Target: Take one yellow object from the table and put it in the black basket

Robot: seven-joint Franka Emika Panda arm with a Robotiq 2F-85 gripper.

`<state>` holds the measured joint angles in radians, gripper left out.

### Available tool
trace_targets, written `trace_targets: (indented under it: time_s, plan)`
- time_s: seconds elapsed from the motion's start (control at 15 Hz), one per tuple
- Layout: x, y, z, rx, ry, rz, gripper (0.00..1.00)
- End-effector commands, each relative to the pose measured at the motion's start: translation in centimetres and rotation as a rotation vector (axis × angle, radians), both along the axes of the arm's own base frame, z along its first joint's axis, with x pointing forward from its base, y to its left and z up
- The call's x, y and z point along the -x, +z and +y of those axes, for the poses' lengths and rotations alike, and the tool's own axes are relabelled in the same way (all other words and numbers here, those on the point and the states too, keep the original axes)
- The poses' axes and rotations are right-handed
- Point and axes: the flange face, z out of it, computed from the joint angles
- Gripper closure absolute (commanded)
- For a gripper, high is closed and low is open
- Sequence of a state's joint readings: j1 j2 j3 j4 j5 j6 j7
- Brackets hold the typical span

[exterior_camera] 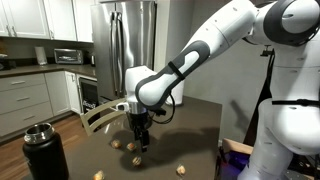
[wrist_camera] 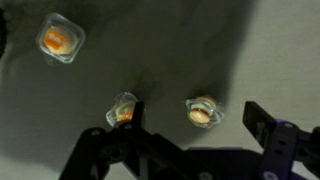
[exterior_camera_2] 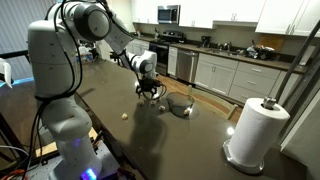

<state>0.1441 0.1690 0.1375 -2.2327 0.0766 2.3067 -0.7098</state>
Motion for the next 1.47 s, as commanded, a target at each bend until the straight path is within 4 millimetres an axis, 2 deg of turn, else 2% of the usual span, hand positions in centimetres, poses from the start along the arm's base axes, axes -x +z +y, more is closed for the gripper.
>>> trace_targets:
  time_s: [0.0,0.6,0.67,0.8,1.0,1.07,1.4]
  plan:
    - [-0.4,-2.2,-0.3,-0.094,0.039,0.001,0.0]
    - [-0.2,-5.0,3.9,-0.207,0.078,0.095,0.0]
    - [-0.2,-5.2,4.1,-0.205,0.078,0.096,0.25]
    - [-0.2,-5.5,4.3,-0.186,0.077,0.093,0.32]
    - [-0.6,-6.1,4.2,-0.103,0.064,0.092,0.53]
    - [-0.7,-6.0,4.2,-0.081,0.061,0.086,0.16]
    - [-1.1,-5.9,4.4,0.047,0.049,0.094,0.01]
